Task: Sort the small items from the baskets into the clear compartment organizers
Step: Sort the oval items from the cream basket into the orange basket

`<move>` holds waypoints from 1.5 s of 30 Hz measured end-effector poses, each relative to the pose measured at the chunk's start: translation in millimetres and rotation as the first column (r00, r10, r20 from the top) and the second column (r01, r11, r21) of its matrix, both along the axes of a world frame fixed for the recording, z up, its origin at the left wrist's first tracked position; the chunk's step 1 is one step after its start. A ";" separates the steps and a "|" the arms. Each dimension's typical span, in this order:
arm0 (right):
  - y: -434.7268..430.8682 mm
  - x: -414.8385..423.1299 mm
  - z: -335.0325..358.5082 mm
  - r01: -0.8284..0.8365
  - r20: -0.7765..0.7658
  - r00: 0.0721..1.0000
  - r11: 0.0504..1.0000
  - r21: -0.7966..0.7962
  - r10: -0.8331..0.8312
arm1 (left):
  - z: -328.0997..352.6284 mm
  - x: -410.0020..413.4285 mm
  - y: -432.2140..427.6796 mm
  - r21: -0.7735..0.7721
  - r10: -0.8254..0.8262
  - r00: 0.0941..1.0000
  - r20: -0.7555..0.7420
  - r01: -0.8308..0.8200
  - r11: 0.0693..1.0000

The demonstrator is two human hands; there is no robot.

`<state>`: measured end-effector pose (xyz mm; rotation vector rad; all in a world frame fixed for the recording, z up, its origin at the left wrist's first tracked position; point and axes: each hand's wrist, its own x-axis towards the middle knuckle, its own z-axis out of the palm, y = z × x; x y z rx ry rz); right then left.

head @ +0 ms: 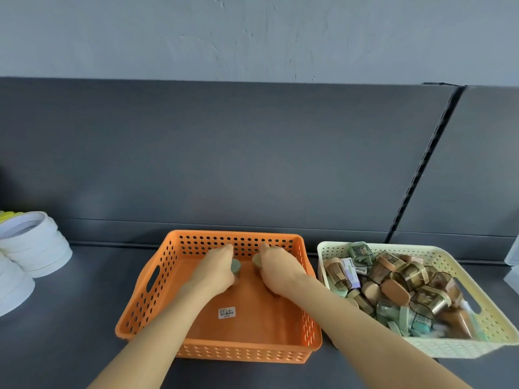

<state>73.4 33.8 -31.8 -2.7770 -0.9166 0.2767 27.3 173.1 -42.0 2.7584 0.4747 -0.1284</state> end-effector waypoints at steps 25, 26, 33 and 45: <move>-202.4 1.3 21.1 0.245 0.089 0.961 0.953 0.177 -0.263 | 30.4 14.6 -146.4 0.086 -0.449 0.866 0.220 0.442 0.893; -204.5 1.0 19.2 0.237 0.083 0.964 0.957 0.169 -0.253 | 28.2 16.2 -149.5 0.108 -0.452 0.867 0.208 0.439 0.892; -212.5 4.9 7.3 0.233 0.223 0.947 0.972 0.025 -0.232 | 18.8 23.7 -165.2 0.259 -0.430 0.888 0.162 0.382 0.887; -215.3 9.2 0.4 0.228 0.296 0.928 0.973 0.031 -0.227 | 22.3 12.5 -177.7 -0.105 -0.252 0.871 0.421 0.323 0.941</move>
